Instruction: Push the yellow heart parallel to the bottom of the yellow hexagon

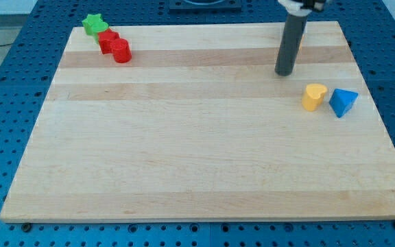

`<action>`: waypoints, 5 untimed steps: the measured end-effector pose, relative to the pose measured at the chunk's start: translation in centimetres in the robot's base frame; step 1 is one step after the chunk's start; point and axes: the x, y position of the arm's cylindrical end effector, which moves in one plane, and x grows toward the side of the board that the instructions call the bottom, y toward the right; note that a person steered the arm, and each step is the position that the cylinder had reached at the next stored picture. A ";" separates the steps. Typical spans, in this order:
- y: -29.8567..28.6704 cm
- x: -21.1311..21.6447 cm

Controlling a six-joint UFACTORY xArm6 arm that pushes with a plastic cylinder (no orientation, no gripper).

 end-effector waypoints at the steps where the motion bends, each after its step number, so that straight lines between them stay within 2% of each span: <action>1: 0.0 4.7; 2: 0.7 8.6; 3: 4.8 10.8; 4: 6.5 10.0; 5: 4.1 8.0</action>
